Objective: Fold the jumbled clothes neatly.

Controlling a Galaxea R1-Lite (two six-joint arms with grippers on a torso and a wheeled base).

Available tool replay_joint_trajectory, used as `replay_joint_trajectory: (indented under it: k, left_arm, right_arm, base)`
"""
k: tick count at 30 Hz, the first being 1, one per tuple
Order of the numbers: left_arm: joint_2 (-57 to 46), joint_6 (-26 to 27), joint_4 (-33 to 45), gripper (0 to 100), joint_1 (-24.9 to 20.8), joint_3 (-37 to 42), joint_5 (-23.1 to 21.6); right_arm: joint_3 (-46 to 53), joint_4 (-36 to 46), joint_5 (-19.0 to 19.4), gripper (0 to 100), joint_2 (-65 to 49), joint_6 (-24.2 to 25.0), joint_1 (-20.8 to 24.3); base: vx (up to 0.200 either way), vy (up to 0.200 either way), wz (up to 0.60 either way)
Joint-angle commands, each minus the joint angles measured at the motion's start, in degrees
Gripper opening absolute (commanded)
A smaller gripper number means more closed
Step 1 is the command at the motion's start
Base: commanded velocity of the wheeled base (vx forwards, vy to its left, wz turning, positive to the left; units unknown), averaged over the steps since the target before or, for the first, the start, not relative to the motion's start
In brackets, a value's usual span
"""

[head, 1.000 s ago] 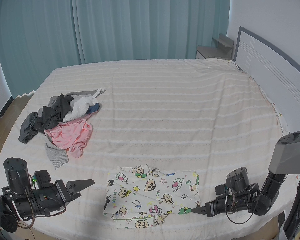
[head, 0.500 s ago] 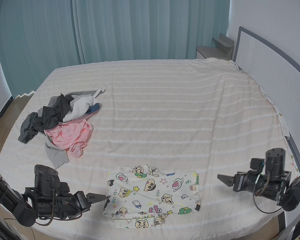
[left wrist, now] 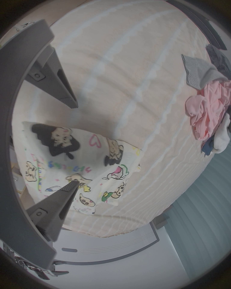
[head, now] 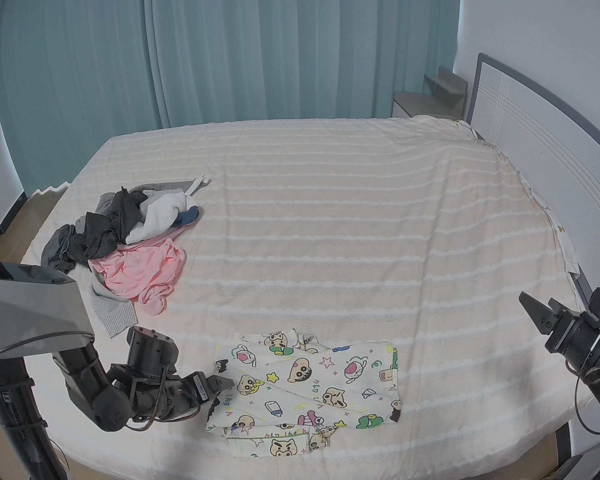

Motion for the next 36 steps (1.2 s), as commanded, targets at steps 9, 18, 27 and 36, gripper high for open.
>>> replay_joint_trajectory:
  k: [9, 18, 27, 36]
  left_arm:
    - [8.12, 2.94, -0.13, 100, -0.41, -7.76, -0.31]
    - [8.73, 4.44, -0.48, 100, -2.69, -8.29, -0.39]
    - [9.35, 5.32, -0.13, 0, -5.24, -8.38, 0.48]
    - [9.26, 6.64, -0.57, 0, -5.68, -4.69, 5.14]
  right_arm:
    - [0.56, 0.02, 0.03, 100, -4.66, -1.33, -0.81]
    - [0.83, 0.11, 0.12, 100, -4.66, -1.51, -0.81]
    - [1.53, 0.11, 0.21, 100, -4.40, -2.83, -0.73]
    - [2.06, 0.11, 1.08, 100, -4.05, -2.83, -0.73]
  base:
    - [0.000, 0.000, 0.00]
    - [0.000, 0.000, 0.00]
    - [0.000, 0.000, 0.00]
    - [0.000, 0.000, 0.00]
